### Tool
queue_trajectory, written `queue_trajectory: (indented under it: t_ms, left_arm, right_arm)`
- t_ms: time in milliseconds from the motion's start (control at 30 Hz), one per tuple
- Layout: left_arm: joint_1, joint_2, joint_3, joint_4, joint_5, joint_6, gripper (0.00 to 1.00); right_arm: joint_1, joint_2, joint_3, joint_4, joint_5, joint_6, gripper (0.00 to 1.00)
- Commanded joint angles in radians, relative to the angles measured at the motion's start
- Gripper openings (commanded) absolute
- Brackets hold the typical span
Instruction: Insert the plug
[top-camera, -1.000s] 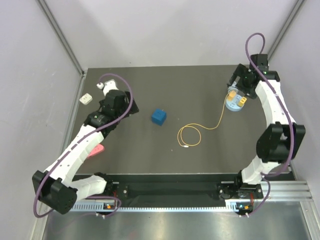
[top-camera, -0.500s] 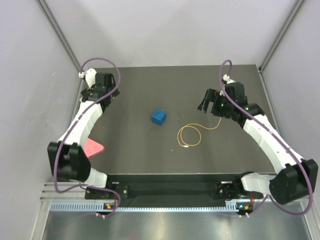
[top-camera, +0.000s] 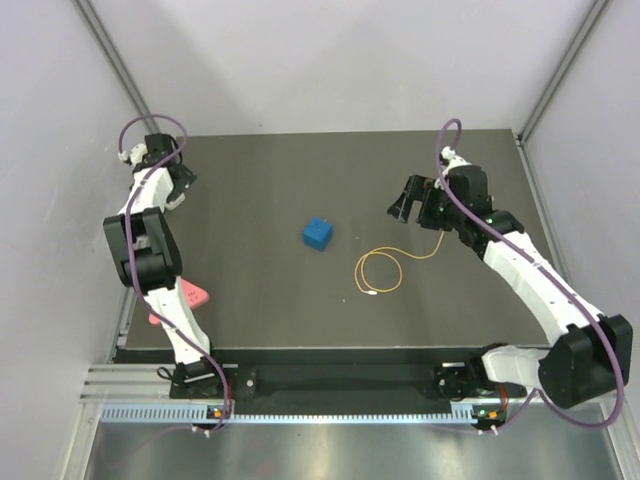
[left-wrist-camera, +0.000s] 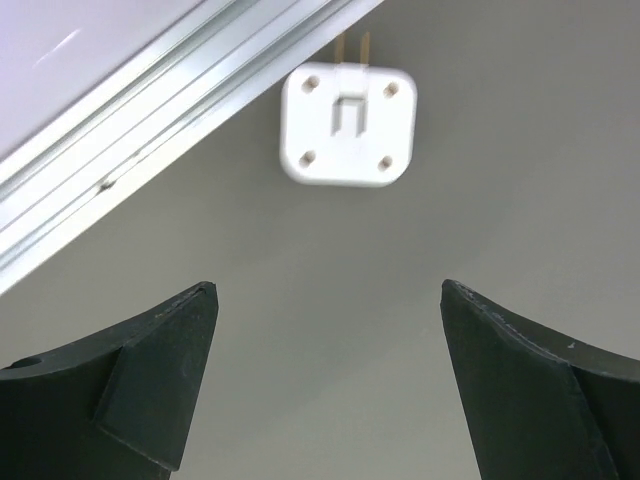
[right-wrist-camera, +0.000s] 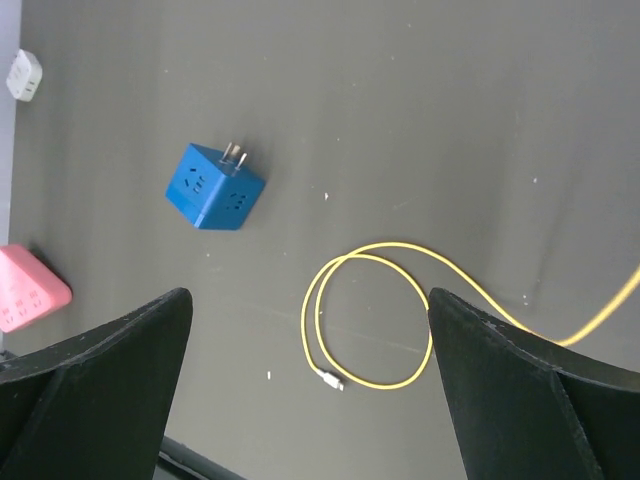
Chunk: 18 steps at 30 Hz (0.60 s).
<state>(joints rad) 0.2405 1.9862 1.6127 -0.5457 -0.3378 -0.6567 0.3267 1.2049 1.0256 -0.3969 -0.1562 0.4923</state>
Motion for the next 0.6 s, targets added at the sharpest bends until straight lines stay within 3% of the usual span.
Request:
queue_trajectory:
  t_ms: [0, 233, 467, 567]
  left_arm:
    - [-0.004, 0.054, 0.114, 0.023, -0.010, 0.077, 0.97]
    - [0.011, 0.256, 0.315, -0.042, -0.026, 0.124, 0.98]
    - [0.048, 0.312, 0.320, -0.005, -0.017, 0.085, 0.97]
    - [0.063, 0.332, 0.322, -0.005, -0.088, 0.063, 0.95]
  right_arm:
    - [0.011, 0.048, 0.033, 0.061, -0.043, -0.014, 1.00]
    - [0.014, 0.081, 0.047, 0.102, -0.037, -0.026, 1.00]
    - [0.014, 0.140, 0.059, 0.098, -0.016, -0.044, 1.00]
    - [0.014, 0.143, 0.053, 0.104, -0.016, -0.046, 1.00]
